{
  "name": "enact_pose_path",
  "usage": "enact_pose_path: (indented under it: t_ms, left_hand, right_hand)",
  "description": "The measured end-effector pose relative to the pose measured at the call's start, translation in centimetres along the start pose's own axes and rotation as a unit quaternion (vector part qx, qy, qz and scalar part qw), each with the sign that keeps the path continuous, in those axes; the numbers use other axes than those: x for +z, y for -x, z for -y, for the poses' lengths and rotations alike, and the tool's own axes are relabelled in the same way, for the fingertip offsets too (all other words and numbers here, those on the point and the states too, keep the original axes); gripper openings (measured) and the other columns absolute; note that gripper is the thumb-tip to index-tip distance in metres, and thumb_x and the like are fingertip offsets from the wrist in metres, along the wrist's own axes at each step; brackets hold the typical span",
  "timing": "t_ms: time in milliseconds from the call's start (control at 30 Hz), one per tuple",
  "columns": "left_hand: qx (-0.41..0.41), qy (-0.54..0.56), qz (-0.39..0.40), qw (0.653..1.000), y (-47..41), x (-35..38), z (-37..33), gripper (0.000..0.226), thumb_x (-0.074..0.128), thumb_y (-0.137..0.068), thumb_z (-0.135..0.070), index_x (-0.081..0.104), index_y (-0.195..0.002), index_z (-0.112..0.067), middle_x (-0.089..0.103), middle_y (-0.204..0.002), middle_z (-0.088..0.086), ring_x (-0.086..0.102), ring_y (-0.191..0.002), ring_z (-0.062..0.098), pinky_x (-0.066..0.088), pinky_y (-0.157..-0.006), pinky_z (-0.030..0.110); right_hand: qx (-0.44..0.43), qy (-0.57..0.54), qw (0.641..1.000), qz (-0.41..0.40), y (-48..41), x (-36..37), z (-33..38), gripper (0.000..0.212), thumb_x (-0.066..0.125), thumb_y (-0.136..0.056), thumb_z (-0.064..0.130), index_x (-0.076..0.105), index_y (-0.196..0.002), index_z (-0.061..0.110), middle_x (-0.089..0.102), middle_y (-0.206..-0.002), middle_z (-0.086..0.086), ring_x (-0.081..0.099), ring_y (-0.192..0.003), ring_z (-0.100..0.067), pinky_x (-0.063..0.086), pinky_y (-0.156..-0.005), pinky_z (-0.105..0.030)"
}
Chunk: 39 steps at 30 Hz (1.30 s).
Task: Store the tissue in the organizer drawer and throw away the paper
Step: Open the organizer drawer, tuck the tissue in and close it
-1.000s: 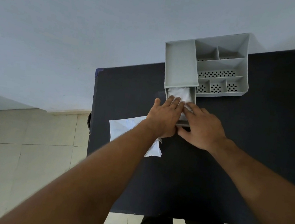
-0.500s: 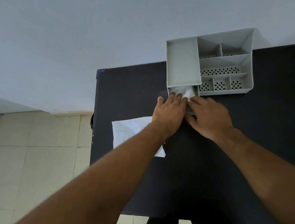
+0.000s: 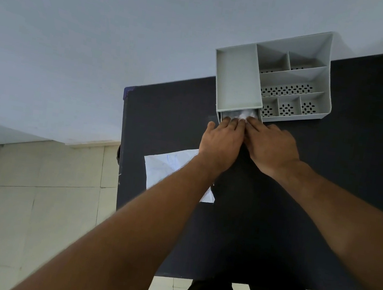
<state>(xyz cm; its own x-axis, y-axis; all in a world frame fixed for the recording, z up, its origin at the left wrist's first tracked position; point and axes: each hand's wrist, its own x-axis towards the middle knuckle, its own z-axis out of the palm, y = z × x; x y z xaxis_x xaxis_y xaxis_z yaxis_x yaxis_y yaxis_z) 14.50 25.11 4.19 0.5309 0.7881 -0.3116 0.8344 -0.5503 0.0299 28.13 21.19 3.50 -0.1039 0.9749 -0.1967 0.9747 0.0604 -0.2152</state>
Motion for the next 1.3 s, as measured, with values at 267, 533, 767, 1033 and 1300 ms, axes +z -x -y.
enact_pose_path:
  t_ms: [267, 533, 767, 1033, 1300]
  left_hand:
    - [0.003, 0.020, -0.037, 0.999, -0.4, 0.3, 0.2, 0.048, 0.050, -0.101, -0.015, 0.043, -0.147, -0.009, 0.051, -0.149, 0.010, 0.038, -0.144, 0.027, 0.032, -0.112, 0.046]
    - [0.022, 0.079, -0.182, 0.980, 0.6, 1.7, 1.8, 0.048, 0.069, -0.086, -0.004, 0.060, -0.134, -0.007, 0.060, -0.135, 0.015, 0.054, -0.126, 0.035, 0.047, -0.100, 0.047]
    - [-0.017, 0.011, -0.161, 0.987, 0.2, 1.6, 2.5, 0.069, 0.063, -0.085, -0.010, 0.041, -0.151, -0.017, 0.047, -0.143, 0.013, 0.044, -0.126, 0.034, 0.045, -0.092, 0.047]
    - [-0.015, 0.019, -0.121, 0.992, -1.3, 1.3, 3.0, 0.057, 0.056, -0.100, -0.022, 0.037, -0.153, -0.020, 0.037, -0.159, 0.009, 0.024, -0.150, 0.034, 0.037, -0.106, 0.050]
    - [-0.033, 0.054, -0.103, 0.993, -1.9, 0.5, 2.7, 0.056, 0.051, -0.103, -0.020, 0.033, -0.155, -0.023, 0.032, -0.163, 0.002, 0.012, -0.155, 0.028, 0.025, -0.117, 0.051]
  right_hand:
    - [0.012, 0.003, 1.000, -0.019, -0.6, 0.4, 0.0, 0.047, 0.044, -0.104, 0.035, 0.044, -0.149, 0.022, 0.041, -0.160, -0.001, 0.063, -0.117, -0.033, 0.052, -0.088, -0.047]
    - [0.029, -0.012, 0.995, -0.100, -0.6, 1.8, 0.0, 0.042, 0.060, -0.096, 0.015, 0.059, -0.138, 0.017, 0.062, -0.142, -0.004, 0.063, -0.112, -0.035, 0.050, -0.087, -0.048]
    - [0.023, -0.042, 0.988, -0.148, -1.3, 1.6, -0.5, 0.033, 0.063, -0.096, 0.017, 0.067, -0.129, 0.021, 0.072, -0.125, -0.002, 0.062, -0.105, -0.031, 0.050, -0.084, -0.045]
    - [0.073, -0.062, 0.976, -0.194, -1.8, 1.5, -0.7, 0.057, 0.072, -0.090, 0.028, 0.049, -0.142, 0.023, 0.055, -0.129, -0.016, 0.056, -0.115, -0.035, 0.051, -0.088, -0.046]
    - [0.056, -0.062, 0.988, -0.133, -3.8, 1.4, -0.7, 0.055, 0.068, -0.095, 0.023, 0.049, -0.148, 0.024, 0.028, -0.163, -0.019, 0.036, -0.146, -0.040, 0.043, -0.110, -0.057]
